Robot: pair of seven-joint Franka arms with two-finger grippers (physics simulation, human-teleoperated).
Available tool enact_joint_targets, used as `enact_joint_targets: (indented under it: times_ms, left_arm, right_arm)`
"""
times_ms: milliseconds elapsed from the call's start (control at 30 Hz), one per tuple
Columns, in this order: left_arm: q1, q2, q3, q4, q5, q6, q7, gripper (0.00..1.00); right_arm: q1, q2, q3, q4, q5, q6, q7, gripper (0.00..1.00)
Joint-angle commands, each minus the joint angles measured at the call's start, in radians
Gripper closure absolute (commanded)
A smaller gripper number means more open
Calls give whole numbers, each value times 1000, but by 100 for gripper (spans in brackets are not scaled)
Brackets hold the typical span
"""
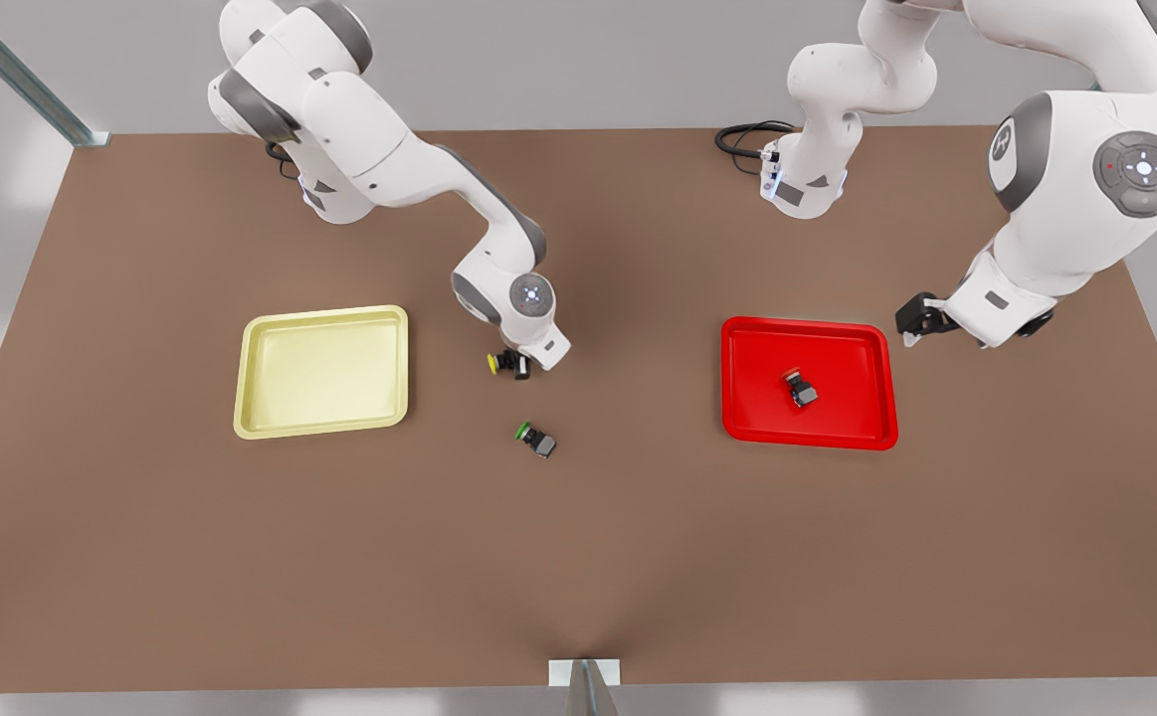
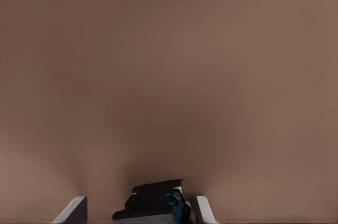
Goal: Place the switches on the corresponding trays according to their colors
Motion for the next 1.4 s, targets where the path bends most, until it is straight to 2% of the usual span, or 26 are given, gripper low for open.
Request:
enact_joint_targets:
  times_ms: [0, 133, 733, 1000, 1133, 1333, 1367]
  left_arm:
    - [0, 0, 0, -2, 0, 0, 0, 0]
    - [0, -2, 0, -2, 0, -2, 0, 0]
    - [0, -2, 0, -2, -6, -8, -12, 0]
    - [-1, 8, -64, -2, -9, -6, -72, 0]
    - [-3, 12, -77, -2, -9, -5, -75, 0]
    - [-24, 32, -78, 0, -11, 14, -104, 0]
    - [-24, 37, -78, 1, -11, 23, -104, 0]
  right_arm:
    - [0, 0, 0, 0, 0, 0, 0, 40]
    - [-2, -8, 0, 0, 0, 2, -1, 46]
    - [-14, -55, 0, -2, 0, -54, -1, 48]
    - [-113, -258, 2, -181, -1, -87, -37, 48]
    - [-227, -425, 2, -362, -1, -114, -150, 48]
    - [-390, -518, -6, -549, -118, -92, -178, 47]
    - [-403, -515, -37, -557, -118, -90, -192, 41]
